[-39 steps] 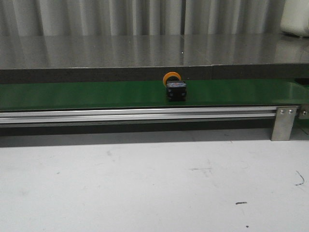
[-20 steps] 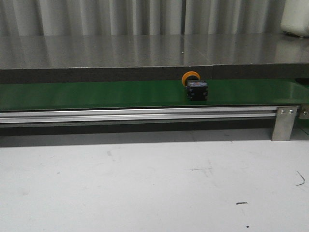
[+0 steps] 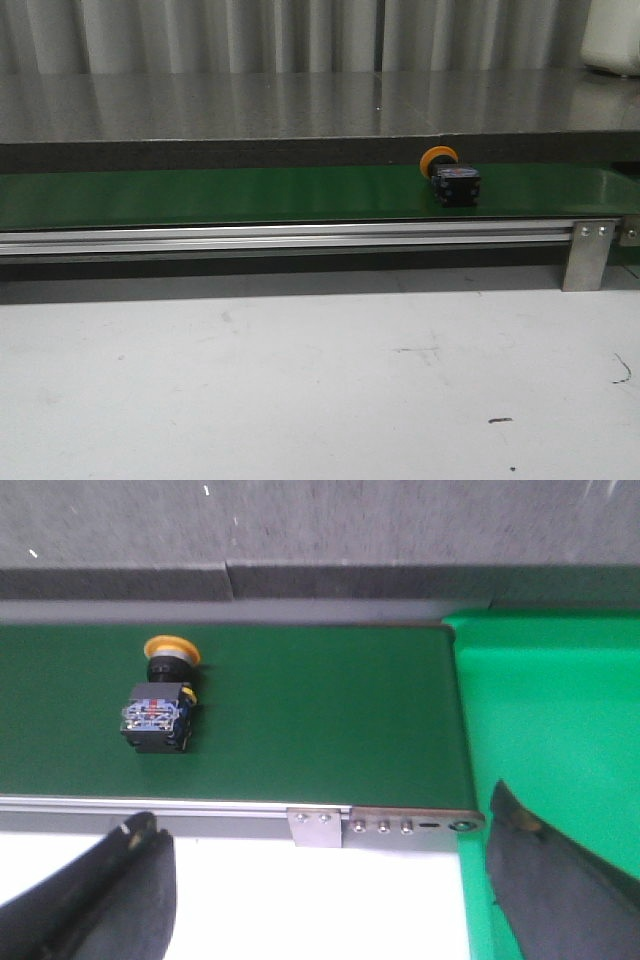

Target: Move button from left to right

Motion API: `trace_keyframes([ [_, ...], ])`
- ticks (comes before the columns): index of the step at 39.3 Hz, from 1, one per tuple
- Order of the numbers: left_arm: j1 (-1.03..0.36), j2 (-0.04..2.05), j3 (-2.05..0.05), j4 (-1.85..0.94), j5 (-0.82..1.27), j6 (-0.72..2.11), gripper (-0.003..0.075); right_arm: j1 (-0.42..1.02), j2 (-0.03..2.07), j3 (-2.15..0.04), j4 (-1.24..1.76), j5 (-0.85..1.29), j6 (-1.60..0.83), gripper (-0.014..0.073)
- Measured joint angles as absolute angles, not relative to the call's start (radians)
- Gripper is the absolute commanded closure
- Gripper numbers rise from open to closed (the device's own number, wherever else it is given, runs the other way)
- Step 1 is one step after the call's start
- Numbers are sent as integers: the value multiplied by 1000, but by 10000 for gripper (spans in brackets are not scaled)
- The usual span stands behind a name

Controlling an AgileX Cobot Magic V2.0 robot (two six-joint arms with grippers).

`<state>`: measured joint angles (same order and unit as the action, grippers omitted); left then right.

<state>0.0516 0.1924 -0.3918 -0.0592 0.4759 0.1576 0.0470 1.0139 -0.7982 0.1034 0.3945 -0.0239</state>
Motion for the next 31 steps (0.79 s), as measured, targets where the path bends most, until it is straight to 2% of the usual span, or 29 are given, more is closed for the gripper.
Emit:
trace_keyframes([
  [12, 52, 192, -392, -59, 476, 158, 741, 47, 1396, -1073, 104, 461, -24, -50],
  [19, 52, 192, -392, -59, 476, 158, 741, 47, 1591, -1246, 148, 567, -24, -50],
  [31, 52, 192, -392, -59, 476, 158, 741, 47, 1828, -1472, 220, 694, -24, -50],
])
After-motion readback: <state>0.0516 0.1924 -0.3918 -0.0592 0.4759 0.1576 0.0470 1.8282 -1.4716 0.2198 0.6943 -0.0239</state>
